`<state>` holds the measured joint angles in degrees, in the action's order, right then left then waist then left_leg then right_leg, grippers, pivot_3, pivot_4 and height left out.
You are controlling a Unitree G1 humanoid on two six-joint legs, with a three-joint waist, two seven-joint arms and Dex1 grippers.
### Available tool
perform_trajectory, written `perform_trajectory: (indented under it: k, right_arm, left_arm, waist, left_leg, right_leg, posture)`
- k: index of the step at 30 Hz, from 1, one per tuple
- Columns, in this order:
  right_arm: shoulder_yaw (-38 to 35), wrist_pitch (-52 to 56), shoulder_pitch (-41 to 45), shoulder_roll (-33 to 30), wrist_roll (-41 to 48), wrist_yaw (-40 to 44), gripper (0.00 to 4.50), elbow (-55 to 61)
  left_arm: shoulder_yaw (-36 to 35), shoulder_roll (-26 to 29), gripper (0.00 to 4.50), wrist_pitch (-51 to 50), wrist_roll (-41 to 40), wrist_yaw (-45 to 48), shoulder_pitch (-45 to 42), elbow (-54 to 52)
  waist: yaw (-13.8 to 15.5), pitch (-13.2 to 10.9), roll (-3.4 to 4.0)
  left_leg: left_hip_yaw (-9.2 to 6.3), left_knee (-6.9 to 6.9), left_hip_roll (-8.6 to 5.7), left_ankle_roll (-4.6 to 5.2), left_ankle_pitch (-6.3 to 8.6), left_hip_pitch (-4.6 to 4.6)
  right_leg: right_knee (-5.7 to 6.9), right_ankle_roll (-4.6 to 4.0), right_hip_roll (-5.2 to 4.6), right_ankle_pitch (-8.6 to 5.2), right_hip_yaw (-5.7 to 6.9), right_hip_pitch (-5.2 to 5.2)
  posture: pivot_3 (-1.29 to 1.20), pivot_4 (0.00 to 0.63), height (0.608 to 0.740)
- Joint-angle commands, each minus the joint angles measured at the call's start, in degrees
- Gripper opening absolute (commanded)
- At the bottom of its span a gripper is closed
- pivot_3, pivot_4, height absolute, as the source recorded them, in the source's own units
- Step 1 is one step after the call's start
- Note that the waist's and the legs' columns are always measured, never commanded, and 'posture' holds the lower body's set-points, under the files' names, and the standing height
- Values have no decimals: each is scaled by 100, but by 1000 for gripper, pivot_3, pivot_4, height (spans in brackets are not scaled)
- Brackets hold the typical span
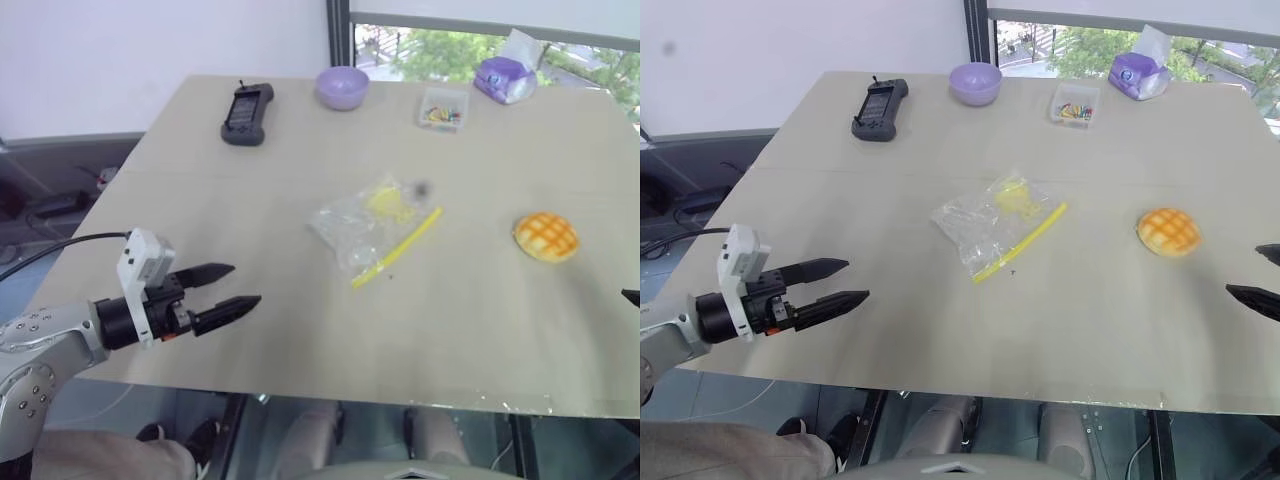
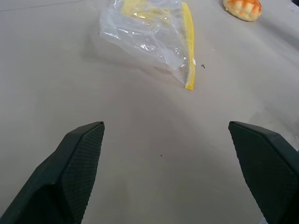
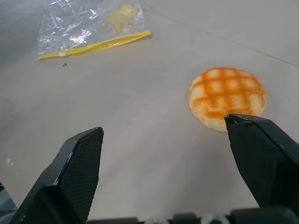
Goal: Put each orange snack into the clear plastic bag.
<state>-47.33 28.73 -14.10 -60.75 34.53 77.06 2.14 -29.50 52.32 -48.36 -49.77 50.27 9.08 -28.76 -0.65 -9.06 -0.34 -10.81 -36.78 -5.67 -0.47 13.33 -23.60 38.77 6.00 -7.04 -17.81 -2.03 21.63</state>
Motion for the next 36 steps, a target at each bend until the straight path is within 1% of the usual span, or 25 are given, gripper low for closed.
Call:
perform_trajectory:
  k: [1, 28, 30, 32, 35, 36]
  right_arm:
    - [-148, -47, 62, -7, 85, 25, 4490, 6]
    - [-236, 170, 14, 22, 164, -110, 4490, 304]
    - [-183, 208, 20, 55, 207, -166, 4490, 404]
    - [-94, 258, 69, 103, 266, -257, 4490, 526]
    - [93, 359, 202, 211, 391, -421, 4490, 770]
    - [185, 400, 264, 250, 442, -491, 4490, 880]
  left_arm:
    - [-188, 17, 4500, 142, -75, 42, -66, -169]
    - [105, -81, 4500, 89, -26, -163, -274, -2]
    - [159, -294, 4500, -139, -319, -441, -487, 91]
    - [328, -647, 4500, -389, -627, -862, -817, 181]
    - [632, -1531, 4500, -845, -1194, -1943, -1529, 539]
    - [802, -1893, 4500, -979, -1235, -2379, -1784, 687]
  waist:
    - [0, 0, 0]
    - [0, 0, 1]
    - [1, 0, 2]
    - [7, 0, 0]
    - [26, 0, -1]
    - [22, -1, -4]
  left_leg:
    - [0, 0, 0, 0, 0, 0]
    - [4, 0, 0, 1, 1, 1]
    - [4, 0, 0, 1, 1, 2]
    - [5, 0, 0, 1, 1, 5]
    - [3, -7, -2, 1, 0, 6]
    - [1, -13, -2, 1, 0, 6]
  right_leg:
    - [0, 0, 0, 0, 0, 0]
    - [1, 0, 0, 0, -5, 1]
    - [1, 0, 0, 0, -5, 1]
    - [3, 1, 0, 1, -7, 0]
    - [8, 3, 0, 2, -7, -3]
    - [11, 4, 2, 2, -6, -4]
  posture:
    - [0, 150, 740]
    - [0, 150, 740]
    - [0, 150, 740]
    - [0, 150, 740]
    - [0, 150, 740]
    - [0, 150, 740]
